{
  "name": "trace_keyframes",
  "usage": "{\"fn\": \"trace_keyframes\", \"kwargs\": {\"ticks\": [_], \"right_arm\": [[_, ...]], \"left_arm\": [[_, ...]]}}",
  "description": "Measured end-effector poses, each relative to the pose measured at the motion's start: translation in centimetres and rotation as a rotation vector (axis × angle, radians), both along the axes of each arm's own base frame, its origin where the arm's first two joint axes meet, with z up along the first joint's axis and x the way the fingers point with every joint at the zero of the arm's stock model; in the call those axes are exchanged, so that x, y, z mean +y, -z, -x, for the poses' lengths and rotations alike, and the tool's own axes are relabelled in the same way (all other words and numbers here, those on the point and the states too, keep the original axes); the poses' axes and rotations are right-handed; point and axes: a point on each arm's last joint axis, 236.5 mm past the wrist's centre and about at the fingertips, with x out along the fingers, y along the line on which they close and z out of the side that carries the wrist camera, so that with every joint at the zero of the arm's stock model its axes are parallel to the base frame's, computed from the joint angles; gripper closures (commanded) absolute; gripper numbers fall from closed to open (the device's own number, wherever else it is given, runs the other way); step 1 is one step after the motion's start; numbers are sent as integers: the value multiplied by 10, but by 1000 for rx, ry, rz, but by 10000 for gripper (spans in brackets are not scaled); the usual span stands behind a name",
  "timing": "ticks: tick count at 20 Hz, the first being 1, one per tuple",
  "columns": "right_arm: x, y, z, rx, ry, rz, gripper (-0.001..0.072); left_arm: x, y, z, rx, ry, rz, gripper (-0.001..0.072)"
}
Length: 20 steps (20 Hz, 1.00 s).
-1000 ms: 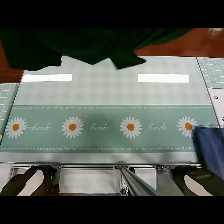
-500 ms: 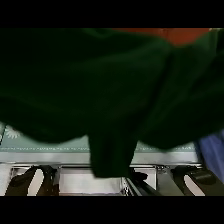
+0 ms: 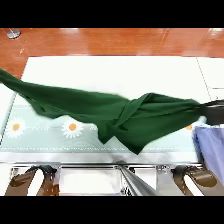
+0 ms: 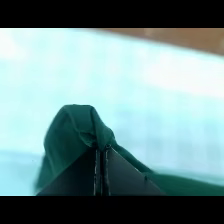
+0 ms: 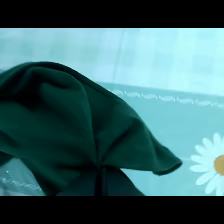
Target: Fold the shirts.
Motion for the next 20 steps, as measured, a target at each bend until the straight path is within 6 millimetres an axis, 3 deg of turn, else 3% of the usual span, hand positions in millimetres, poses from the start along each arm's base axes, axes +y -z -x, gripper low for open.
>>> {"fn": "trace_keyframes", "kwargs": {"ticks": [4,8,9,10,11,13,15,17,20], "right_arm": [[-18,90,-50,119,114,58,685],[-40,159,-97,217,212,93,685],[-41,172,-107,243,232,73,667],[-42,184,-115,272,250,47,427],[-41,193,-121,303,265,17,92],[-40,198,-133,349,276,-48,88],[-50,186,-142,369,267,-77,88],[-83,165,-142,369,290,-57,91],[-151,145,-119,350,421,-17,92]], "left_arm": [[-7,86,-23,119,-25,155,686],[-19,141,-50,213,-27,259,685],[-24,152,-56,234,-28,285,640],[-30,161,-63,252,-27,317,359],[-34,169,-70,269,-29,347,16],[-42,176,-81,300,-21,390,3],[-41,172,-89,325,6,403,4],[-24,166,-88,359,15,388,4],[11,176,-61,462,-21,381,4]]}}
